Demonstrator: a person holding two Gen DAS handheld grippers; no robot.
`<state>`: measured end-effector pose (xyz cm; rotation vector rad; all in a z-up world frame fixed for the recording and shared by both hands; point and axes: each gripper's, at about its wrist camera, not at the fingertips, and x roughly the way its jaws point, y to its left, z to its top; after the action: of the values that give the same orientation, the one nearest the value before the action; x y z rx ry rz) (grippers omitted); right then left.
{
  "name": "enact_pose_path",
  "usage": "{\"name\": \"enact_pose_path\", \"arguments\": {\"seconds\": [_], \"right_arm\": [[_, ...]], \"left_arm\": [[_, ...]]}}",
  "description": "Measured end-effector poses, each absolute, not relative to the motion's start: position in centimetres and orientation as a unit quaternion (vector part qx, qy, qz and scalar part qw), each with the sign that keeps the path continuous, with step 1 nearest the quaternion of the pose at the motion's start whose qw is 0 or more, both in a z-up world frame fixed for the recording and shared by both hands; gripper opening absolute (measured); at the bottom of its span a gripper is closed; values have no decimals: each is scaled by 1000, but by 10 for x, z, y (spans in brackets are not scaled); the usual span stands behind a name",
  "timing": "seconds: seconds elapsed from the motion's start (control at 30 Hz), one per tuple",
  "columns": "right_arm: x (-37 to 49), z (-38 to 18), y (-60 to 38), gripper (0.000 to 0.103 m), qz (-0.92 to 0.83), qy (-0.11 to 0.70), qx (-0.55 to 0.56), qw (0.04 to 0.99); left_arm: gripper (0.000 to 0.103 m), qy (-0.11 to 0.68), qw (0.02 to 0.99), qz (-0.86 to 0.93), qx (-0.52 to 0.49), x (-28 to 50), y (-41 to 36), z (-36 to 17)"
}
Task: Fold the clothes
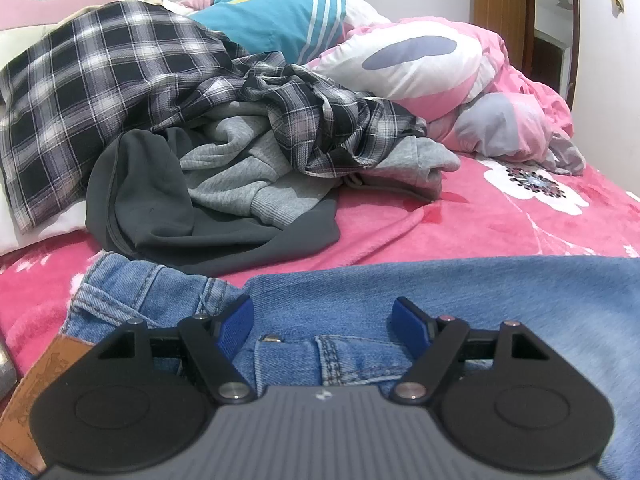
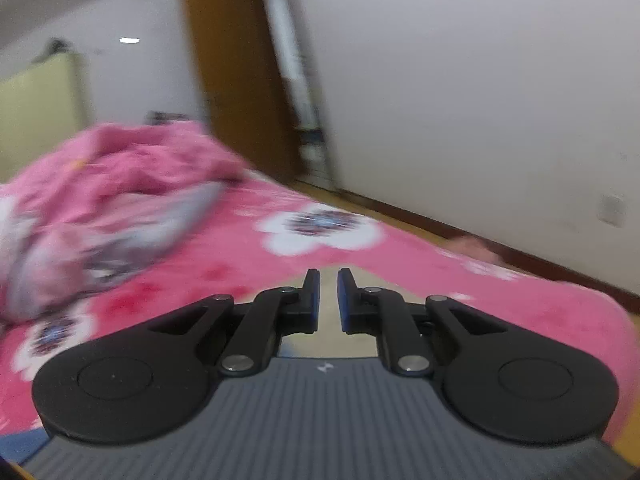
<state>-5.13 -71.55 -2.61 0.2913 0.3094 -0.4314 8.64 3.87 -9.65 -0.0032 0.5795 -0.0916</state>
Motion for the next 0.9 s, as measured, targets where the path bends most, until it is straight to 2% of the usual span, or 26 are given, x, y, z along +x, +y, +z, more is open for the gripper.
{"name": "enact_pose_path", "arguments": {"seconds": [0.13, 0.27, 0.4, 0.53, 0.7, 0.8, 0.9], "right_arm": [[-43, -29, -680, 10, -123, 170, 117, 971], [-33, -59, -711, 11, -268, 248, 149, 919], [-76, -43, -711, 11, -278, 164, 247, 914], [-76, -13, -642, 12, -168, 158, 206, 951], [-25, -23, -524, 12, 27, 230, 158, 960], [7, -46, -471, 11, 133, 302, 184, 926], [32, -69, -439, 10, 150, 374, 154, 902]], "left_arm": [[78, 286, 957, -45, 0, 87, 38, -96], [78, 286, 957, -44, 1, 87, 38, -96], [78, 284, 958, -45, -2, 86, 39, -97], [78, 284, 958, -46, -3, 87, 40, -97], [78, 281, 958, -47, -5, 86, 40, -96], [78, 281, 959, -47, -5, 86, 41, -96], [78, 281, 959, -49, -7, 86, 42, -96]]}}
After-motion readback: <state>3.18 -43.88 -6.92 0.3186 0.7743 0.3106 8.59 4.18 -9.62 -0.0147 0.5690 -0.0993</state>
